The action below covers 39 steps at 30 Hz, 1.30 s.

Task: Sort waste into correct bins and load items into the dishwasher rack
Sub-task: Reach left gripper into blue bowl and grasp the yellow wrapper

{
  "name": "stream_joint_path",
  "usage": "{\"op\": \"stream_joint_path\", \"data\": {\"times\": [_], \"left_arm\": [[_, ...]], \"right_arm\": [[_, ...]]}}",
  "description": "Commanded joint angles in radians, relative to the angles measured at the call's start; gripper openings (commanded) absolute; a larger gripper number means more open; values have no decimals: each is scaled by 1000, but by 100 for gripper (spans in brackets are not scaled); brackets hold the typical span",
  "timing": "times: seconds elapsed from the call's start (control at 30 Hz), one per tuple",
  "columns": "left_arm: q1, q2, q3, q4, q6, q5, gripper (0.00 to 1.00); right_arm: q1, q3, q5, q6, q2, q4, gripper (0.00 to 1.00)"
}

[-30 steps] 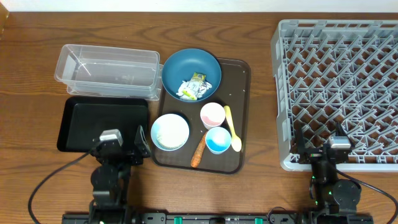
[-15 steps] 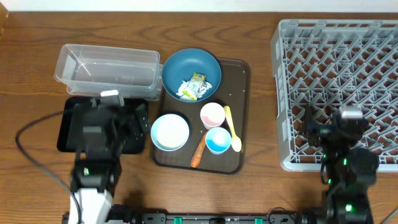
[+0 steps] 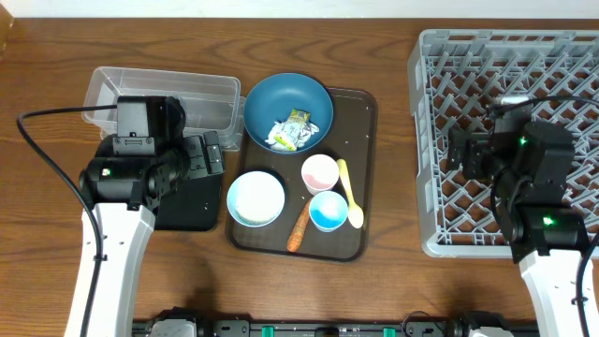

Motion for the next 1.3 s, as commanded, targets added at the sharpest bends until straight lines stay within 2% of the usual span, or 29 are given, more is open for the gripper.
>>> {"op": "stream_joint_path", "data": {"times": [0.0, 0.2, 0.33, 0.7, 1.03, 1.17, 1.27], "left_arm": [[4, 3, 18, 10, -2, 6, 97], [-3, 17, 18, 136, -13, 107, 96], [-58, 59, 18, 239, -12, 99, 96], [-259, 331, 18, 475, -13, 99, 96], [-319, 532, 18, 550, -13, 100, 95], [-328, 576, 18, 557, -13, 100, 80], [-329, 584, 18, 562, -13, 100, 56]], "right_arm": [[12, 24, -19, 46, 4, -7, 99], [12, 24, -21, 49, 4, 0, 99], [12, 24, -21, 49, 4, 9, 99], [12, 24, -21, 49, 5, 7, 99], [12, 24, -21, 49, 5, 5, 99], [12, 24, -21, 49, 5, 5, 99], [12, 24, -21, 49, 5, 5, 99]]}}
